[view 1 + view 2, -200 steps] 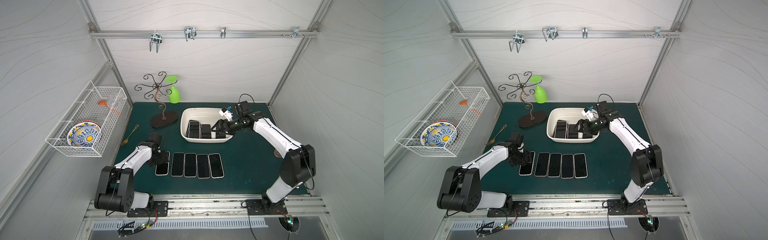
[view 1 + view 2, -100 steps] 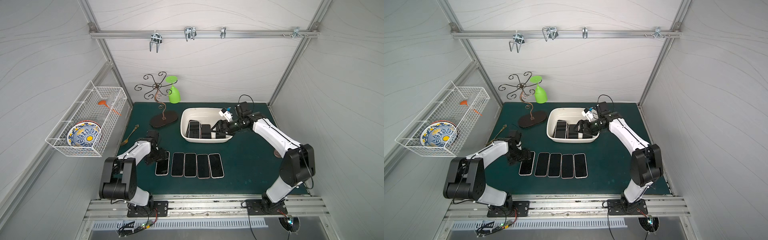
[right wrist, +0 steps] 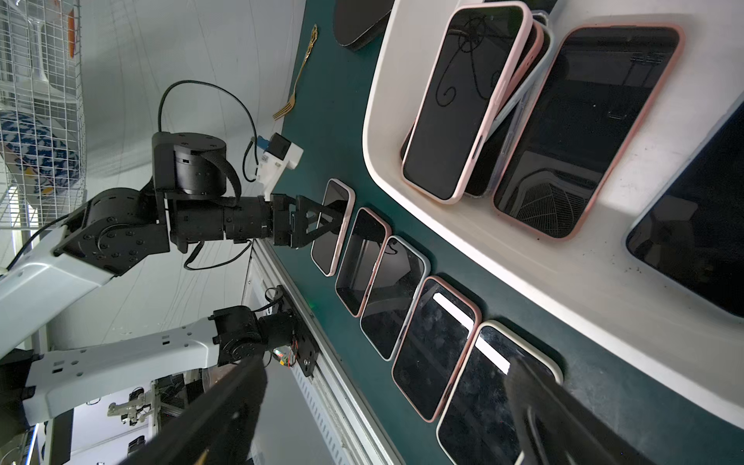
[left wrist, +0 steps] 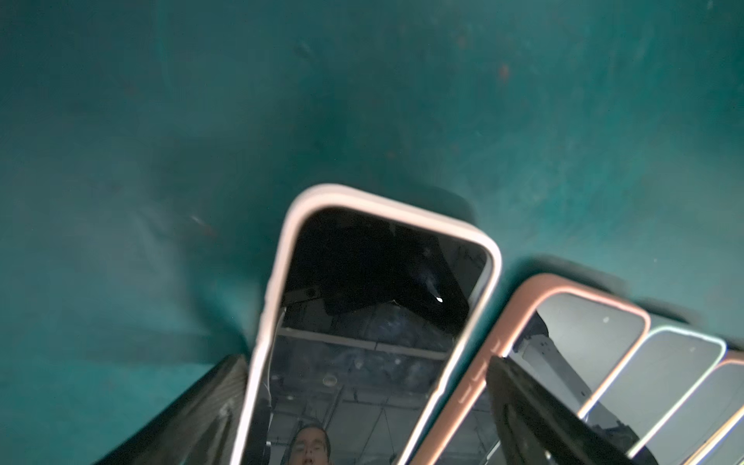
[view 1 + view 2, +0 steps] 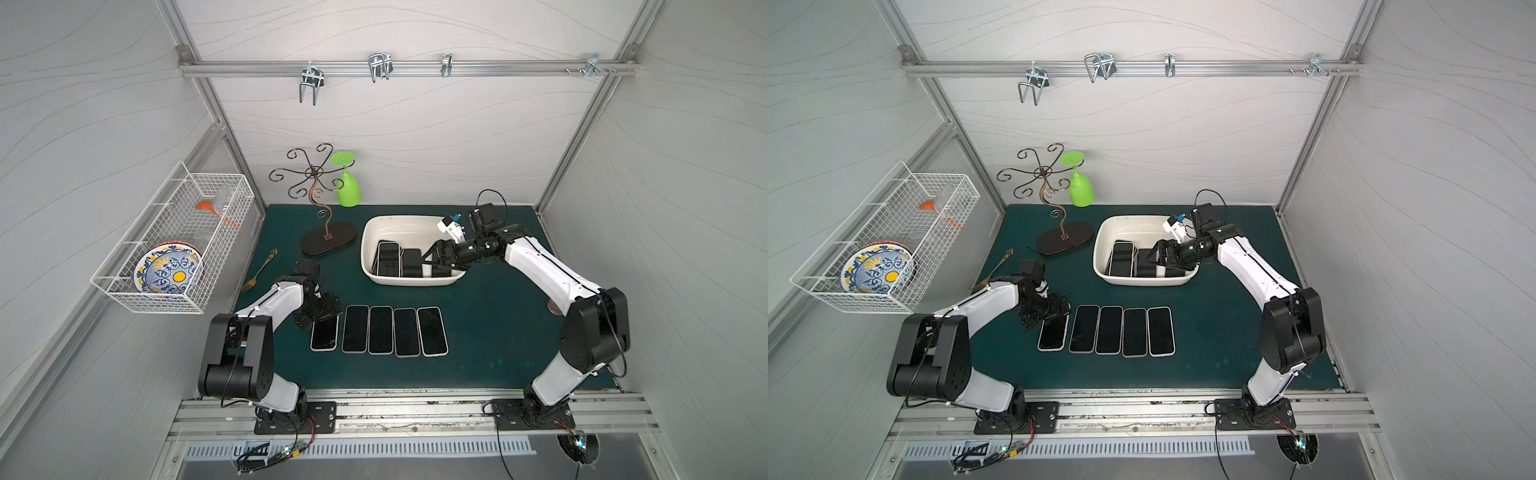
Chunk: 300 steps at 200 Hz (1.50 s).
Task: Take the phone out of the storage box
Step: Place the phone at the center of the board, then pick up the phone from the storage box.
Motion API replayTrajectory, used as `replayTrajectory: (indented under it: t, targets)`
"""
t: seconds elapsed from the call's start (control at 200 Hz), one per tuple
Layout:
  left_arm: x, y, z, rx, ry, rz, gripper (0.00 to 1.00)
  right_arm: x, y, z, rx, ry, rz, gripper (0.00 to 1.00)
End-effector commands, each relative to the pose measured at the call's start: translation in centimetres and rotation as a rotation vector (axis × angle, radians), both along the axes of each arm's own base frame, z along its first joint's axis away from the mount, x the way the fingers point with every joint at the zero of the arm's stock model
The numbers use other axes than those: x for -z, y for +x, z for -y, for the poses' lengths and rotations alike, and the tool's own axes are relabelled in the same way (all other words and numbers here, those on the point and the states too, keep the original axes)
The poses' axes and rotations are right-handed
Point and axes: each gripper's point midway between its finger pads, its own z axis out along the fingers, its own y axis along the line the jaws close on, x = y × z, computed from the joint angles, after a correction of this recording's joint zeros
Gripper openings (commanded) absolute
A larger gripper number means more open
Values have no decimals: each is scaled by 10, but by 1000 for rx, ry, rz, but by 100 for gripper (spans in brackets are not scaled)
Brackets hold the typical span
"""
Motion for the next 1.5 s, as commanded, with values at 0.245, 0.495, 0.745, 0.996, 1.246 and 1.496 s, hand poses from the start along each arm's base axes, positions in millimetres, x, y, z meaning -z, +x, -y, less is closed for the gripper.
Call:
replayTrajectory:
  t: [0.245, 0.495, 0.745, 0.996, 1.246, 1.496]
  targets:
    - [-6, -1, 24, 33, -39, 40, 97, 6, -2, -6, -12, -17, -12, 99]
    - [-8, 5, 37, 73, -79, 59, 97, 8, -2, -8, -14, -24, -17, 99]
    - [-19, 7, 39, 72, -86, 103, 98, 19, 11, -12, 7, -111, -13, 99]
    - [-88, 26, 17, 34, 39, 271, 100, 39, 35, -14, 91, -287, 12, 99]
    - [-201, 69, 49, 181, 116, 509, 100, 27, 53, 31, 252, -247, 14, 99]
    - [-186, 122, 134, 363, 182, 409, 100, 19, 58, 90, 403, -230, 12, 99]
